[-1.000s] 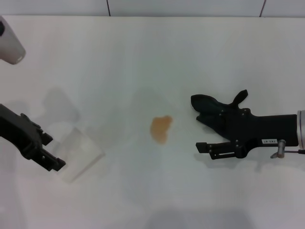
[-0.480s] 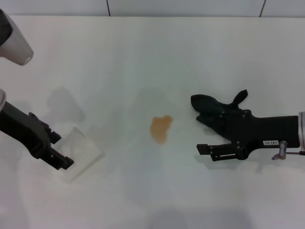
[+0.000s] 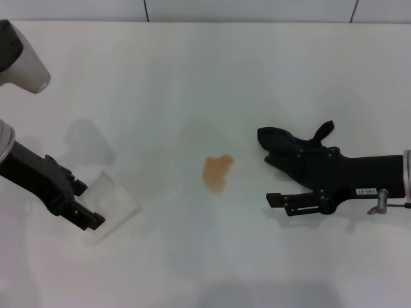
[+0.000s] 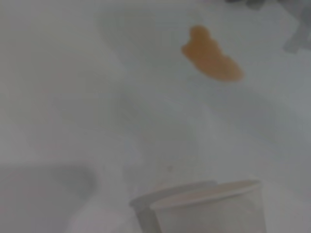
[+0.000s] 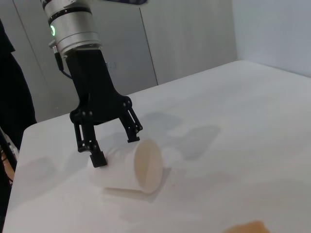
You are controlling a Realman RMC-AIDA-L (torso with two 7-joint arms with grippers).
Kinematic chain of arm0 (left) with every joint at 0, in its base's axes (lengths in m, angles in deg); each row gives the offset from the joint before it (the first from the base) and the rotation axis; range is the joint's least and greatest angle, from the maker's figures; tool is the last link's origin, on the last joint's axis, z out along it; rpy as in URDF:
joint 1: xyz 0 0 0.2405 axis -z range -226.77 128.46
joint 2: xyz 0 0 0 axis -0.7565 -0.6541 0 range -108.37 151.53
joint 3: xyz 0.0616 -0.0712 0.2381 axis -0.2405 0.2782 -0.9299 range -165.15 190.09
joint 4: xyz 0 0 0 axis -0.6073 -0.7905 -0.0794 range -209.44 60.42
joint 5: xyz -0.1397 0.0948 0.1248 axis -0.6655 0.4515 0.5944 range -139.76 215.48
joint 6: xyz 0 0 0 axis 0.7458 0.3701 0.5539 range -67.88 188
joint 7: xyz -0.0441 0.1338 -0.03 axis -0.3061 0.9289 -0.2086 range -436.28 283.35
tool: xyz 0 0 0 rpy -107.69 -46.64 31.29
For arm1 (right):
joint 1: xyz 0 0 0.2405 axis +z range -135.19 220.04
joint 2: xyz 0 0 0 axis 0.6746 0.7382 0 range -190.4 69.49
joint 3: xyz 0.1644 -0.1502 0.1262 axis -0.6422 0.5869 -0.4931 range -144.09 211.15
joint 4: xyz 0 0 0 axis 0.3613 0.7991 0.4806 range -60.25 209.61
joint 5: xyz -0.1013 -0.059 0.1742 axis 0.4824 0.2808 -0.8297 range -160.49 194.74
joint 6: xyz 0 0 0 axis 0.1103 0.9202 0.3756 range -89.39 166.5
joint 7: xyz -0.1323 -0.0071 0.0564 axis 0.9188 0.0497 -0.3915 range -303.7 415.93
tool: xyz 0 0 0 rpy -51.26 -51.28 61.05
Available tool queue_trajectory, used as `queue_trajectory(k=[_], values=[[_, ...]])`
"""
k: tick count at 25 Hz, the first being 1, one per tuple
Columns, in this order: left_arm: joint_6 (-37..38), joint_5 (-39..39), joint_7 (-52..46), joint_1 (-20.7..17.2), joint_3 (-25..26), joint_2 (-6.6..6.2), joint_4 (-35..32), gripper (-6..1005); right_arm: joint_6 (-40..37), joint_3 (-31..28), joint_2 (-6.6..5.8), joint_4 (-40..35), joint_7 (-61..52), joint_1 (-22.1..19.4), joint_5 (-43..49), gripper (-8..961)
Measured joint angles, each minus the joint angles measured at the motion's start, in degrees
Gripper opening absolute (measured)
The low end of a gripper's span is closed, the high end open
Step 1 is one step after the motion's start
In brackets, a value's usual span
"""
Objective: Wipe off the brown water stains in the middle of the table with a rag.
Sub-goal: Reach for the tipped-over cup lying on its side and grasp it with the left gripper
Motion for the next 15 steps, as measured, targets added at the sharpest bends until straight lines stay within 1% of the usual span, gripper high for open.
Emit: queue_trajectory(k=[6,11,15], values=[[-0.82,-0.05,0.66,-0.03,0.0,0.04,0.91,852,-0.01,-0.03,0.0,0.01,0.0,-0.06,0.02,813],[-2.13,-0.05,1.21,0.13,-0.02,0.41,2.02,848,0.0,-0.03,-0.01,0.04,0.0,-0.08,0.02,814],[-2.94,-0.05,1.49,0.4,0.06,0.43,3.02,844,0.0,-0.03,-0.01,0.08,0.0,-0.09,0.0,814]])
